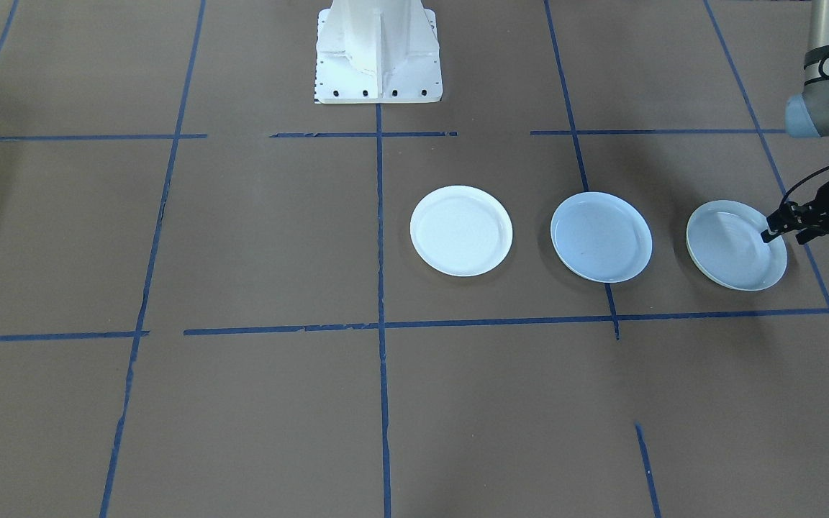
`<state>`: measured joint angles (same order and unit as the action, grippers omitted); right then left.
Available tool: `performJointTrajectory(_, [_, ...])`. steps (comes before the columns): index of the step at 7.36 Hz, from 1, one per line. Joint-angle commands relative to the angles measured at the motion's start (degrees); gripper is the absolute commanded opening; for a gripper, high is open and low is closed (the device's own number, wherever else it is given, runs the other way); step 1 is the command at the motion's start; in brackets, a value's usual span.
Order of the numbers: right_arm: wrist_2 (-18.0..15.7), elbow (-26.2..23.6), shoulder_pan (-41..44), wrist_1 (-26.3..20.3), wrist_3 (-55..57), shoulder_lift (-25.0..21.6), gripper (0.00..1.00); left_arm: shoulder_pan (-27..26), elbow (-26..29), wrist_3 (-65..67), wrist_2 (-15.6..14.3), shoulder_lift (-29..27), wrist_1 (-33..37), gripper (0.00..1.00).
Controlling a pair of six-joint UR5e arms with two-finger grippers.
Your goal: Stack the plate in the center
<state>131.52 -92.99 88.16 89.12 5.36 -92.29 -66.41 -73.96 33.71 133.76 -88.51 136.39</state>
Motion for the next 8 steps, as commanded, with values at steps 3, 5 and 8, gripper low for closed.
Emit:
performJointTrajectory(3, [0.05, 0.00, 0.00, 0.00, -0.09, 0.00, 1.00, 0.49, 0.30, 0.13, 0.01, 0.00, -0.07, 0.16])
performJointTrajectory(5, [0.05, 0.00, 0.00, 0.00, 0.00, 0.00, 1.00, 0.40, 0.48, 0.91, 7.08, 0.00, -0.51, 0.00])
performJointTrajectory(8, [0.05, 0.00, 0.00, 0.00, 0.00, 0.00, 1.00, -0.64, 0.04, 0.65, 14.47, 0.09, -0.34, 0.00])
